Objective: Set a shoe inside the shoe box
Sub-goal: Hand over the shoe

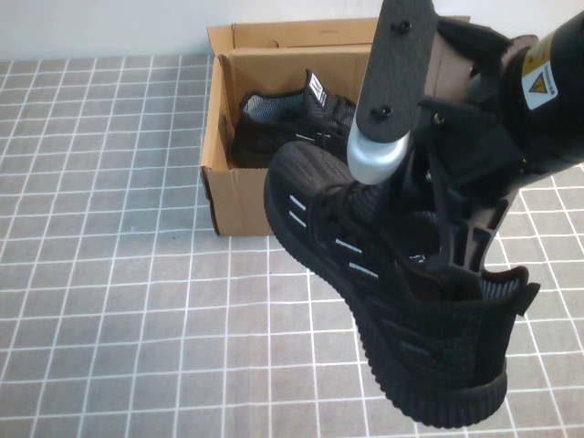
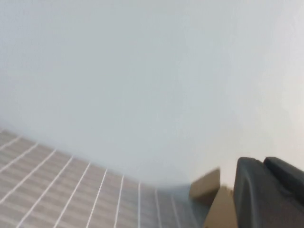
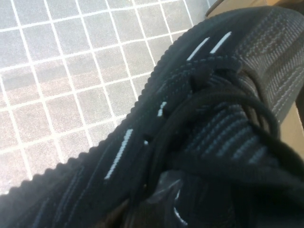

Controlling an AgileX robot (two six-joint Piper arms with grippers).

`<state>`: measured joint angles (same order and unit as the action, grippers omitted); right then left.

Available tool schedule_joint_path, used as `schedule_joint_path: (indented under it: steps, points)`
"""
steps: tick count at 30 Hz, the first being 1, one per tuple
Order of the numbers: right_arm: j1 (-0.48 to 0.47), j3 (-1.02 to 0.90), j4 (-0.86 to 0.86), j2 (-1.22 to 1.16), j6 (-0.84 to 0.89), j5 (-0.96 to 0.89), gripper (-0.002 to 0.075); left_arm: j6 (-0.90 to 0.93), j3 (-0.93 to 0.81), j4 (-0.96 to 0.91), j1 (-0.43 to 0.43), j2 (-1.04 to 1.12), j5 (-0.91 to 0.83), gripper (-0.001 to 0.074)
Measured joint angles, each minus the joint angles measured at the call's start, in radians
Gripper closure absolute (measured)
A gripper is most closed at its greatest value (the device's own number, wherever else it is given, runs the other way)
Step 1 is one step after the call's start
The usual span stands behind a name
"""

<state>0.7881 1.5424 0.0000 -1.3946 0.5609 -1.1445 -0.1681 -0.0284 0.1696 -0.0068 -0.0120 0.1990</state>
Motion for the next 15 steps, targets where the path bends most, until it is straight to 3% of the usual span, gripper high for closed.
schedule_joint_path:
  steps: [6, 11, 15]
  points:
    - [0.000, 0.000, 0.000, 0.000, -0.024, -0.011, 0.0725, -0.031, 0.003, 0.015, 0.000, 0.000, 0.063, 0.0736]
    - [0.000, 0.001, 0.007, -0.023, -0.027, -0.011, 0.0725, -0.060, 0.165, 0.016, -0.002, 0.085, -0.292, 0.0736]
    - [0.000, 0.001, 0.007, -0.042, -0.027, -0.011, 0.0725, 0.034, 0.349, 0.022, -0.002, 0.277, -0.556, 0.0736]
